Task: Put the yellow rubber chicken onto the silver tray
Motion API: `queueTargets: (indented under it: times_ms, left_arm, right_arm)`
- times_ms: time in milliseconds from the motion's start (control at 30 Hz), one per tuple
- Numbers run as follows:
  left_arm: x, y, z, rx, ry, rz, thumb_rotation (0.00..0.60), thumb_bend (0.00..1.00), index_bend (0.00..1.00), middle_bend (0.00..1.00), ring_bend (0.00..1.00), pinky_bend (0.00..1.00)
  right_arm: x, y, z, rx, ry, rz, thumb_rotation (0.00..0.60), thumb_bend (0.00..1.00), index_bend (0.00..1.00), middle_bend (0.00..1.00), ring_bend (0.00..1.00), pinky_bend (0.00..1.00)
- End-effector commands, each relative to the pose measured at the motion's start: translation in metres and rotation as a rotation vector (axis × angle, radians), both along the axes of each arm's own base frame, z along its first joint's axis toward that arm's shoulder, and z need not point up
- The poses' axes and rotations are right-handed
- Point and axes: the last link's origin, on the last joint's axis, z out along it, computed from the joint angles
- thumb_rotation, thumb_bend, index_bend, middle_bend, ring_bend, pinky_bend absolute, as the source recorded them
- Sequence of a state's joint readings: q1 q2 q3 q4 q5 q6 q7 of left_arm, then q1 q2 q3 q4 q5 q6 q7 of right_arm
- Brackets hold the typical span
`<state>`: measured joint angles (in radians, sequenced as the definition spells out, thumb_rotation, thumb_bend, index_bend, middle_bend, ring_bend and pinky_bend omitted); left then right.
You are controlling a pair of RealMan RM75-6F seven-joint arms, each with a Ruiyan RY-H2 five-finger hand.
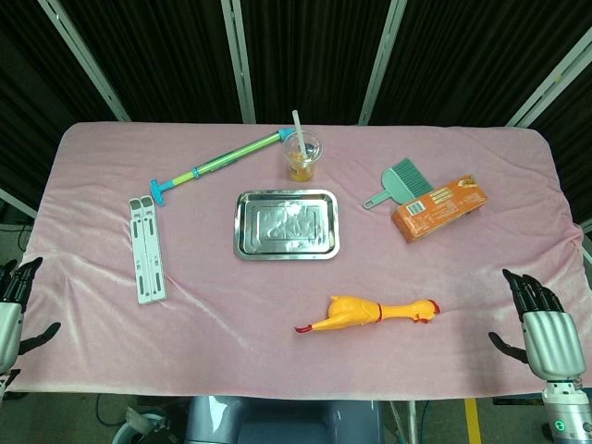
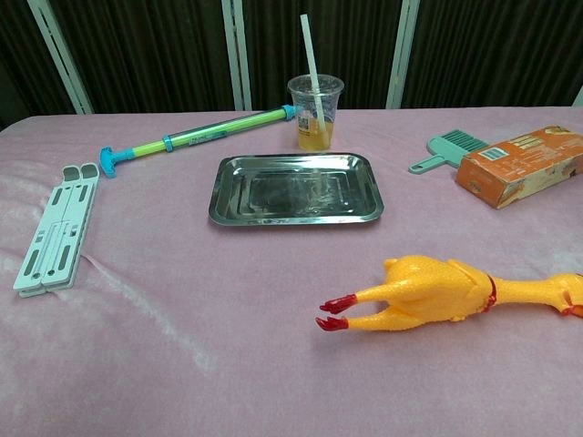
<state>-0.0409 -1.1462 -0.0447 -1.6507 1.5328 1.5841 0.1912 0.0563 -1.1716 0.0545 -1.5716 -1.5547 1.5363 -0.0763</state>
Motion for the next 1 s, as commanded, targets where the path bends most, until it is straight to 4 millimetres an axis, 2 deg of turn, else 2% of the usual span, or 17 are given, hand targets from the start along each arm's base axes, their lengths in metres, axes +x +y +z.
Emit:
queueTargets:
  times_ms: [33, 200, 267, 667, 900, 1000]
  left_arm:
    - [0.0, 0.0, -0.002, -0.01, 0.0, 0.01, 0.6, 0.0, 0.06, 0.13, 0.07, 0.1]
    - [0.0, -0.001, -0.002, -0.017, -0.009, 0.014, 0.6, 0.0, 0.01, 0.03, 0.0, 0.0]
    - [0.001, -0.002, -0.002, -0.027, -0.014, 0.019, 0.6, 0.0, 0.0, 0.0, 0.0, 0.0]
    - [0.003, -0.004, 0.001, -0.038, -0.013, 0.027, 0.6, 0.0, 0.0, 0.0, 0.0, 0.0]
    - [0.004, -0.001, -0.001, -0.051, -0.009, 0.023, 0.6, 0.0, 0.0, 0.01, 0.0, 0.0]
    - [0.005, 0.001, -0.001, -0.05, -0.009, 0.021, 0.6, 0.0, 0.0, 0.01, 0.0, 0.0]
  right_arm:
    - [0.0, 0.0, 0.0, 0.0, -0.002, -0.001, 0.6, 0.18, 0.01, 0.16, 0.13, 0.21]
    - [0.0, -0.001, 0.001, 0.0, 0.001, 0.001, 0.6, 0.18, 0.01, 0.16, 0.13, 0.21]
    - [0.0, 0.0, 0.001, 0.0, 0.001, 0.003, 0.6, 0.18, 0.01, 0.16, 0.13, 0.21]
    - [0.001, 0.002, 0.0, 0.005, -0.014, 0.022, 0.6, 0.18, 0.01, 0.16, 0.13, 0.21]
    - [0.011, -0.007, -0.005, 0.036, -0.028, 0.067, 0.6, 0.18, 0.01, 0.16, 0.13, 0.21]
    - [0.022, -0.015, -0.014, 0.085, -0.047, 0.105, 0.6, 0.18, 0.01, 0.16, 0.13, 0.21]
